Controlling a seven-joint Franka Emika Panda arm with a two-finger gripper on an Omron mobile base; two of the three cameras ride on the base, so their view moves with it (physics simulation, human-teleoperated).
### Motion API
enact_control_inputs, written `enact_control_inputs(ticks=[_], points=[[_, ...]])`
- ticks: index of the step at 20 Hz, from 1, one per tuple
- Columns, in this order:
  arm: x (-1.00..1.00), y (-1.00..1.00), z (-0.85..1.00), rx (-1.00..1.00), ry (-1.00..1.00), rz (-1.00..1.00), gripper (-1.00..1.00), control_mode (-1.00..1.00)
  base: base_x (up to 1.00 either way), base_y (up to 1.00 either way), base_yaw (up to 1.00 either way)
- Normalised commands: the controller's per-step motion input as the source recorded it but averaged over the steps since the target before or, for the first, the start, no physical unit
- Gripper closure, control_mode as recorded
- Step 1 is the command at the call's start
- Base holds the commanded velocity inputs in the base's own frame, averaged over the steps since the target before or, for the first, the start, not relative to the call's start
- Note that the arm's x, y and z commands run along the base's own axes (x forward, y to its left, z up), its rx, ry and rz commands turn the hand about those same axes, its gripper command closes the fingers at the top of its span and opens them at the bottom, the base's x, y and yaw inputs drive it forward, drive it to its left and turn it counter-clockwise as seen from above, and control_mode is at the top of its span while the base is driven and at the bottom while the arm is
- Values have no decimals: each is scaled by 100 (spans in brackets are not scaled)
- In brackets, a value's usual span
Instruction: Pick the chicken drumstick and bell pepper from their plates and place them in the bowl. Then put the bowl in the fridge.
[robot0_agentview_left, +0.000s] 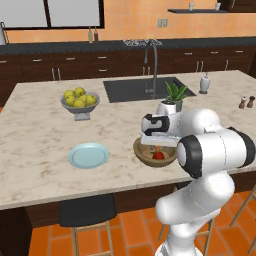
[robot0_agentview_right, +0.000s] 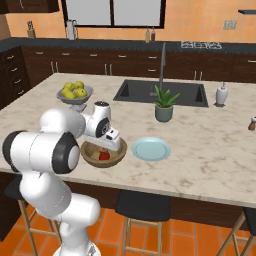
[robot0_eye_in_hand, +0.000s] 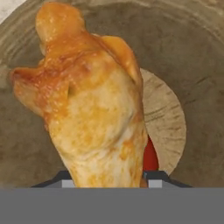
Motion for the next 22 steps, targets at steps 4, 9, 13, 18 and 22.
enact_control_inputs(ticks=[4,9,13,18,22], points=[[3,10,-17,1,4,-13,100,-100,0,0,0],[2,14,-25,0,1,-13,100,-100,0,0,0],[9,6,-11,0,1,-11,100,-100,0,0,0],[9,2,-9,0,4,-9,100,-100,0,0,0],[0,8,-21,0,7,-9,-100,-100,0,0,0]])
